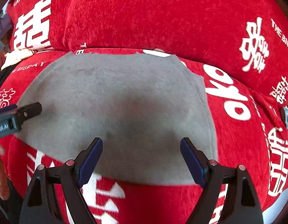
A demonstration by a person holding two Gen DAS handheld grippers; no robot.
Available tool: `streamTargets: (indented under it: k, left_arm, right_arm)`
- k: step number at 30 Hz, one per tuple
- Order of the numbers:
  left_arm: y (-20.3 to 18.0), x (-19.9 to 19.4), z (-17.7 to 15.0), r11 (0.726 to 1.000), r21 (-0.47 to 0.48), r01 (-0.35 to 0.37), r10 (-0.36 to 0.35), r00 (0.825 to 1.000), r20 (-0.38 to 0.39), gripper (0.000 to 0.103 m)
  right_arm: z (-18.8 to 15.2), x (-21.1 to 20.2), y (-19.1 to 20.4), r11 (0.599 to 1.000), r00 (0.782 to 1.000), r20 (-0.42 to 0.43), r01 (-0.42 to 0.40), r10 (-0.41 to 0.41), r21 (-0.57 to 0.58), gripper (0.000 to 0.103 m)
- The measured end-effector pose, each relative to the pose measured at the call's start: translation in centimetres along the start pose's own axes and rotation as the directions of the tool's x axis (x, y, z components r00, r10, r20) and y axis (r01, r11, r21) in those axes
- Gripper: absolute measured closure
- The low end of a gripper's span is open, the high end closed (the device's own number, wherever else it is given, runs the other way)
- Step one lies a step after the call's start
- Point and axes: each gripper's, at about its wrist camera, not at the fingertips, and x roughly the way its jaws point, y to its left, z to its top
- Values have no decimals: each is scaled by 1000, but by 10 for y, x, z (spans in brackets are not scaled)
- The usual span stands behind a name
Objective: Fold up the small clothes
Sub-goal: 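Smooth the folded sweatshirt with both open grippers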
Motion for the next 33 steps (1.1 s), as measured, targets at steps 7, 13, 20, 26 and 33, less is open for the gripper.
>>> streamTargets:
  k: [7,13,20,26,33]
  left_arm:
    - [-4,34,14,999,23,-34,35,999,-32,0]
    - [1,51,35,999,27,-41,42,998,-38,0]
    - [-1,69,63,998,28,-62,63,997,-48,0]
    - [3,86,84,999,2,-53,53,996,-72,0]
    - [8,100,108,994,-71,-84,72,985,-156,0]
  right_arm:
    - [30,42,-7,997,997,-72,-20,25,69,16]
    - [58,69,-22,994,995,-97,0,11,113,14]
    - [87,96,-28,993,992,-122,30,-16,115,1]
    - [103,111,-34,992,993,-121,14,1,129,0]
    - [118,122,-39,991,987,-159,20,1,134,0]
